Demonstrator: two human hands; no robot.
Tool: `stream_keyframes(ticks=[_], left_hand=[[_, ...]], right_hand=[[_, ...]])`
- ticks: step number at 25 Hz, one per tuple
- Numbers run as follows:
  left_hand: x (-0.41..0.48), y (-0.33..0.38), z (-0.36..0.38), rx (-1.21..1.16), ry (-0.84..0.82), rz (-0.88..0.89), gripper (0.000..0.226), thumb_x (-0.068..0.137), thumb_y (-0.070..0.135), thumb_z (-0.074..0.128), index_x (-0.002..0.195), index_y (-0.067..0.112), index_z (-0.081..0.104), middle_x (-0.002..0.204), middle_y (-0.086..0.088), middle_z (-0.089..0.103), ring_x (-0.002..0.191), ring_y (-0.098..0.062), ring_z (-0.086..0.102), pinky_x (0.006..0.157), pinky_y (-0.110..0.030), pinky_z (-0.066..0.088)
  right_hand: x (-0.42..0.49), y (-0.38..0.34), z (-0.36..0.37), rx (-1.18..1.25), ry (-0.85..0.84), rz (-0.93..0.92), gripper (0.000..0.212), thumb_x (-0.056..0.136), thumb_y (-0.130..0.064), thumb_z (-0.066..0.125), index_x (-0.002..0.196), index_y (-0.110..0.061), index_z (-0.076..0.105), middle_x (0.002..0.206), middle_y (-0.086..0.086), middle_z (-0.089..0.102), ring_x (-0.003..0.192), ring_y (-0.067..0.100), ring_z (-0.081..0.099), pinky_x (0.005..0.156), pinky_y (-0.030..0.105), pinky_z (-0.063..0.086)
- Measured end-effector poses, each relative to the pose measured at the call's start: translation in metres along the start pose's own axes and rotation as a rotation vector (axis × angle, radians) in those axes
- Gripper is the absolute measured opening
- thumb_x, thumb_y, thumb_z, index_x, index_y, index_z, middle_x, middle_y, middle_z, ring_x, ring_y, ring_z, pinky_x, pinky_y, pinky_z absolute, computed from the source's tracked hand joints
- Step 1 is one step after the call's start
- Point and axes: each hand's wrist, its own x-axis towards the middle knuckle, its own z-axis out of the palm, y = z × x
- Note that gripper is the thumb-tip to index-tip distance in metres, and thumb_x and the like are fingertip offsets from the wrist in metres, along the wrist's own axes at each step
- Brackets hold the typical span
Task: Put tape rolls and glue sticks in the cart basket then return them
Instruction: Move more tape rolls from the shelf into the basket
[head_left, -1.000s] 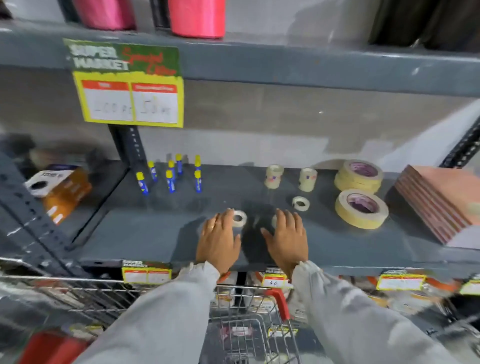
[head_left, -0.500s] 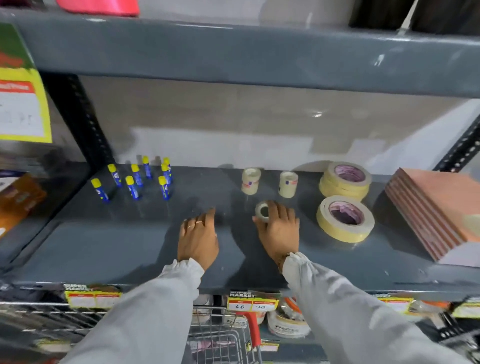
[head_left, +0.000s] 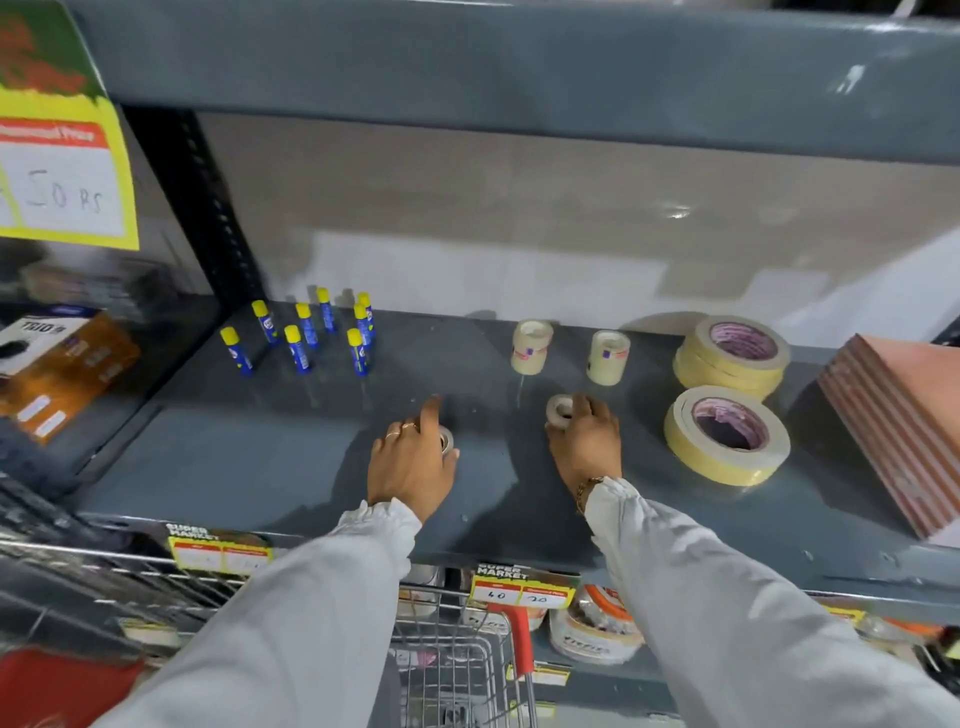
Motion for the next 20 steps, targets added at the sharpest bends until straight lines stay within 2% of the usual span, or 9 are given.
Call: stream_keyframes(ticks=[5, 9, 12, 14, 17, 18, 20], left_hand=[[-0.022, -0.015, -0.011, -0.055, 0.035, 0.090, 0.065, 0.085, 0.033, 0.059, 0.139, 0.014, 0.028, 0.117, -0.015, 0.063, 0.109, -0.035, 0.053, 0.088, -0.041, 0.043], [-0.056, -0.050, -0.025, -0.061, 0.010, 0.134, 0.065, 0.084, 0.026, 0.061, 0.141, 0.015, 0.031, 0.119, -0.018, 0.061, 0.112, -0.037, 0.051, 0.092, -0.042, 0.041], [-0.082, -0.093, -0.035, -0.125, 0.120, 0.072, 0.062, 0.082, 0.024, 0.063, 0.137, 0.013, 0.035, 0.119, -0.016, 0.063, 0.108, -0.039, 0.052, 0.090, -0.045, 0.043], [-0.103, -0.126, -0.039, -0.195, 0.259, 0.078, 0.057, 0.082, 0.022, 0.063, 0.131, 0.008, 0.038, 0.116, -0.018, 0.063, 0.105, -0.035, 0.049, 0.091, -0.043, 0.040], [-0.146, -0.180, -0.030, -0.023, 0.374, 0.340, 0.042, 0.079, 0.018, 0.046, 0.119, 0.006, 0.043, 0.117, -0.018, 0.058, 0.105, -0.029, 0.043, 0.098, -0.036, 0.030], [-0.161, -0.202, -0.018, 0.046, 0.328, 0.421, 0.038, 0.080, 0.017, 0.042, 0.117, 0.008, 0.045, 0.118, -0.014, 0.055, 0.105, -0.028, 0.045, 0.096, -0.037, 0.034], [-0.191, -0.237, 0.012, 0.108, 0.117, 0.434, 0.033, 0.093, 0.029, 0.033, 0.119, 0.013, 0.045, 0.116, -0.010, 0.059, 0.104, -0.028, 0.052, 0.088, -0.039, 0.046]], right_hand=[[-0.040, -0.030, 0.008, 0.090, -0.039, -0.119, 0.045, 0.073, -0.021, 0.075, 0.112, -0.003, 0.060, 0.111, 0.019, 0.061, 0.096, 0.038, 0.057, 0.083, 0.037, 0.048], [-0.089, -0.086, 0.032, 0.184, -0.012, -0.281, 0.052, 0.064, -0.011, 0.079, 0.111, 0.003, 0.061, 0.105, 0.024, 0.063, 0.089, 0.044, 0.059, 0.080, 0.043, 0.052], [-0.131, -0.127, 0.045, 0.299, 0.005, -0.326, 0.049, 0.071, -0.011, 0.074, 0.114, 0.004, 0.058, 0.110, 0.023, 0.061, 0.095, 0.041, 0.057, 0.084, 0.042, 0.049], [-0.163, -0.143, 0.054, 0.348, 0.003, -0.379, 0.048, 0.077, -0.022, 0.068, 0.117, 0.001, 0.054, 0.114, 0.020, 0.060, 0.100, 0.034, 0.052, 0.087, 0.035, 0.042], [-0.223, -0.143, 0.079, 0.319, -0.012, -0.591, 0.045, 0.084, -0.030, 0.060, 0.117, -0.001, 0.051, 0.114, 0.019, 0.060, 0.100, 0.028, 0.047, 0.089, 0.033, 0.038], [-0.246, -0.138, 0.091, 0.312, -0.075, -0.633, 0.044, 0.087, -0.031, 0.056, 0.118, -0.001, 0.051, 0.114, 0.019, 0.060, 0.101, 0.027, 0.047, 0.089, 0.034, 0.039], [-0.285, -0.114, 0.120, 0.287, -0.275, -0.542, 0.047, 0.088, -0.039, 0.049, 0.119, -0.004, 0.051, 0.115, 0.017, 0.061, 0.104, 0.025, 0.047, 0.087, 0.032, 0.044]])
